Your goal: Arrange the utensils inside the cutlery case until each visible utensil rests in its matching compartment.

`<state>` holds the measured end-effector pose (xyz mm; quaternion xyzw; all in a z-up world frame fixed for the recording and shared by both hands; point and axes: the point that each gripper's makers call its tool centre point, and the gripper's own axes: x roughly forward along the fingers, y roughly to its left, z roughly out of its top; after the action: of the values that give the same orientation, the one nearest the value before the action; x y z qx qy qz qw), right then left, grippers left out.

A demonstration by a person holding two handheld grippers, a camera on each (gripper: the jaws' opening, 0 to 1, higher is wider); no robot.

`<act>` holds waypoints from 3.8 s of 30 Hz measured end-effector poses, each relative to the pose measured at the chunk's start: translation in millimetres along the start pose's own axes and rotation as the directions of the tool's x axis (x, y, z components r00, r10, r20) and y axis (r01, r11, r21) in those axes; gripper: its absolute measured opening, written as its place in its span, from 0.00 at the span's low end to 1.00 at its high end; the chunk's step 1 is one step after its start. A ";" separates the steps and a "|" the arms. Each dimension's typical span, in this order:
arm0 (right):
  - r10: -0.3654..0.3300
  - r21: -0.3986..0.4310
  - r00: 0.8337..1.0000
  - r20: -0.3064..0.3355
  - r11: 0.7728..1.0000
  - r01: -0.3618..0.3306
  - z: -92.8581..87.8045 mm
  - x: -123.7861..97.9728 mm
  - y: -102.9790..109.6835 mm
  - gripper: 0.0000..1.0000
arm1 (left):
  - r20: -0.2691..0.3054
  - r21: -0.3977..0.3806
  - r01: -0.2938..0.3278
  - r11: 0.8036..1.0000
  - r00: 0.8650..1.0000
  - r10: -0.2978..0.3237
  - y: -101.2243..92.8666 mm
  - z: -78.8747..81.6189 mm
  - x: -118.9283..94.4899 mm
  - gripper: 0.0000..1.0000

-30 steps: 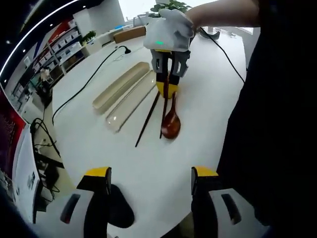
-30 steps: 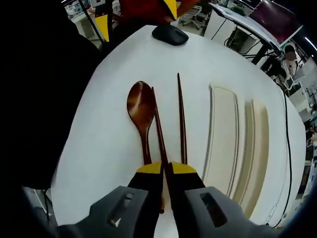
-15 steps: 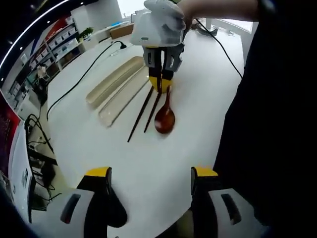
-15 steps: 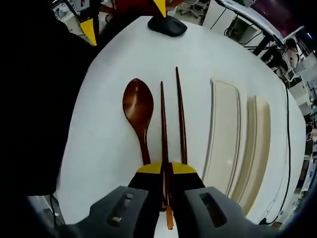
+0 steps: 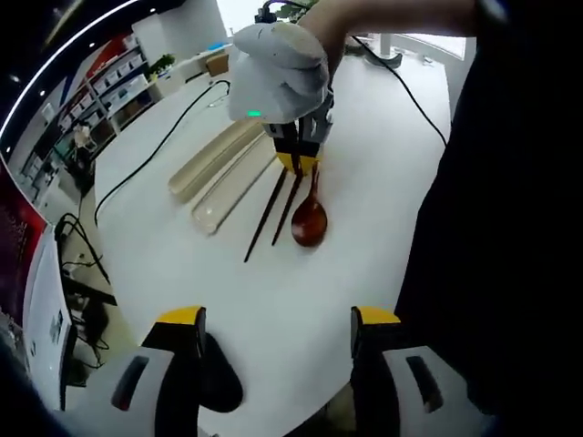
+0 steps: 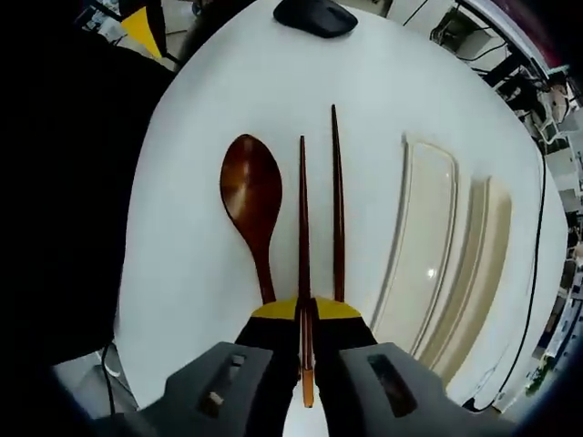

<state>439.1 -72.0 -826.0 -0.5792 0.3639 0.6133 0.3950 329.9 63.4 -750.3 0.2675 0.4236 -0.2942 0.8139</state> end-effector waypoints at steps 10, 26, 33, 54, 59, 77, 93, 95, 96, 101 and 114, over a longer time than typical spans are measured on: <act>0.026 0.003 0.999 0.032 1.000 -0.026 -0.8 -1.0 -1.3 0.01 | 0.001 -0.008 -0.025 1.000 1.000 0.025 -1.6 -4.4 -9.8 0.66; 0.009 0.105 1.000 -0.001 0.994 -0.008 -0.4 -0.8 -0.8 0.01 | -0.002 -0.027 -0.076 0.997 0.997 0.076 -11.3 -10.6 -25.5 0.65; 0.014 0.167 1.000 -0.005 0.986 -0.013 0.2 0.0 -0.9 0.01 | -0.013 -0.047 -0.091 0.995 0.996 0.090 -17.3 -17.2 -29.8 0.65; -0.004 0.265 1.000 -0.002 0.964 0.004 -1.8 -0.1 -2.5 0.01 | 0.000 -0.028 -0.105 0.994 0.995 0.105 -7.3 -5.6 -31.2 0.64; 0.001 0.284 1.000 0.012 0.959 -0.004 -0.6 -0.6 -0.2 0.01 | 0.015 -0.044 -0.109 0.993 0.994 0.109 -8.4 -4.5 -33.2 0.64; -0.008 0.284 0.999 0.031 0.959 -0.001 -1.5 1.1 -2.8 0.00 | 0.013 -0.030 -0.121 0.992 0.993 0.121 -2.0 -2.0 -35.8 0.63; -0.034 0.288 0.998 0.060 0.957 0.016 -0.8 1.0 -2.7 0.00 | -0.014 -0.036 -0.113 0.993 0.994 0.113 -5.5 -11.9 -32.4 0.63; -0.030 0.287 0.998 0.059 0.958 0.012 -0.9 1.0 -3.1 0.00 | -0.003 -0.055 -0.112 0.992 0.994 0.112 -6.2 -12.0 -32.2 0.63; -0.024 0.292 0.998 0.061 0.956 0.006 -1.1 1.2 -4.1 0.00 | 0.007 -0.077 -0.104 0.992 0.994 0.105 -7.8 -11.9 -31.2 0.63; -0.007 0.327 0.996 0.088 0.945 -0.022 -2.1 0.7 -4.2 0.01 | -0.018 -0.056 -0.081 0.995 0.997 0.080 -9.2 -18.9 -24.0 0.63; -0.045 0.304 0.995 0.092 0.952 0.015 0.2 -1.9 -1.0 0.00 | 0.025 -0.054 -0.073 0.996 0.997 0.075 4.7 -8.6 -12.3 0.56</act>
<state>439.9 -71.6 -824.1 -0.4864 0.4251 0.5718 0.5058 322.9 75.6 -743.3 0.2572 0.4102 -0.2560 0.8367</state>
